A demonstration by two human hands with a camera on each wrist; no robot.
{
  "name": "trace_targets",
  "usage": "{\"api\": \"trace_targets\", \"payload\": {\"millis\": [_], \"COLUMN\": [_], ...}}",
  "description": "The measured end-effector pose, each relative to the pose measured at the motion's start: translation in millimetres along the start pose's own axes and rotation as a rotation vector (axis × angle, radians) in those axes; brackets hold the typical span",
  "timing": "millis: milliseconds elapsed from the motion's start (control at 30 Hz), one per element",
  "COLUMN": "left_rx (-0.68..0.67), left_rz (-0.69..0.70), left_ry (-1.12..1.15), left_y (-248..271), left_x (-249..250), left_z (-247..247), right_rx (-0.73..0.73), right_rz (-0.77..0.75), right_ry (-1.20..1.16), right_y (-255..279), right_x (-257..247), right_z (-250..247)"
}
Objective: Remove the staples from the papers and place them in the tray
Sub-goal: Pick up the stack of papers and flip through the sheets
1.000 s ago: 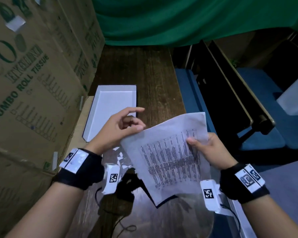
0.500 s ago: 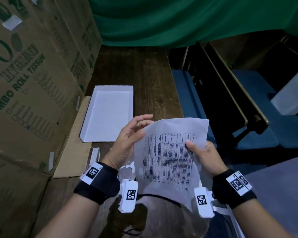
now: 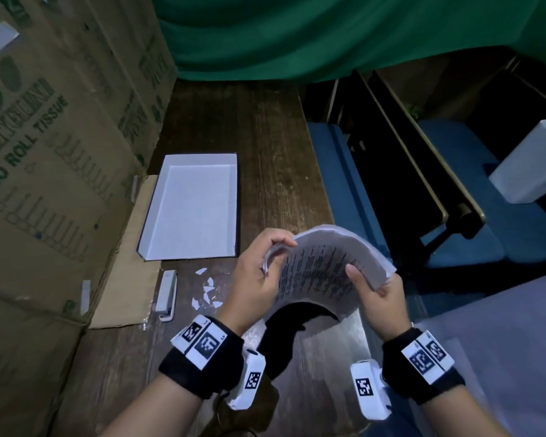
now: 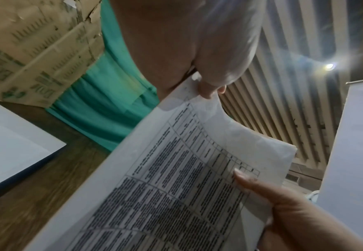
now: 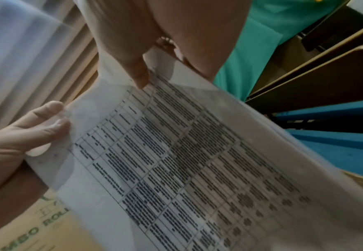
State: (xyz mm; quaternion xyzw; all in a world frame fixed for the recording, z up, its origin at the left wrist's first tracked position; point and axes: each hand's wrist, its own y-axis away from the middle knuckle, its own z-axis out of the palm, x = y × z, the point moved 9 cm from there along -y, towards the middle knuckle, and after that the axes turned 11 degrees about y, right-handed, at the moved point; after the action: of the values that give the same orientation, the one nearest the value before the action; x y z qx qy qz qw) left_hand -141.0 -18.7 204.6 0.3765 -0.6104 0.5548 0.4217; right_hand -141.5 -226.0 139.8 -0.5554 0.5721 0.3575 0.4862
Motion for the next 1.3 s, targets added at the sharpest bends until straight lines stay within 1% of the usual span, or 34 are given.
{"api": "trace_targets", "payload": {"millis": [100,167,333,433,533,667,767,833,967,1033,1200,1300], "left_rx": [-0.018,-0.032,-0.05,-0.056,-0.012,0.094,0.194,0.231,0.232,0.229,0.199,0.179], "left_rz": [0.01,0.02,0.027,0.026,-0.011,-0.092,-0.105,-0.129,-0.175,-0.194,-0.148,-0.168], "left_ry": [-0.042,-0.059,-0.056,-0.035,0.033,0.12,0.134,0.129,0.124,0.133,0.131,0.135], "left_y": [5,4,-2,-4,-5,-3,0,1,1,-1,-7,-3], "left_x": [-9,-11,-9,-11,-15,-23,-26,-27,-34,-37,-35,-42], "left_z": [1,1,0,-1,-5,-14,-21,-23,-21,-20,-21,-21], "right_rx": [-0.035,-0.053,-0.04,-0.041,-0.04,-0.01,0.029,0.029,-0.06,-0.047,-0.033,-0.058], "right_rz": [-0.045,-0.133,-0.37,-0.449,-0.424,-0.375,-0.309,-0.256,-0.164,-0.127,-0.163,-0.113], "right_ry": [0.044,0.099,0.115,0.173,0.145,0.115,0.119,0.112,0.017,-0.025,0.017,0.006], "right_y": [8,10,3,-5,-9,-8,-9,-10,-14,-17,-20,-18], "right_x": [-4,-11,-48,-60,-60,-58,-52,-47,-35,-30,-34,-27], "right_z": [4,5,-3,-4,-6,-10,-12,-13,-4,-4,-11,-7]}}
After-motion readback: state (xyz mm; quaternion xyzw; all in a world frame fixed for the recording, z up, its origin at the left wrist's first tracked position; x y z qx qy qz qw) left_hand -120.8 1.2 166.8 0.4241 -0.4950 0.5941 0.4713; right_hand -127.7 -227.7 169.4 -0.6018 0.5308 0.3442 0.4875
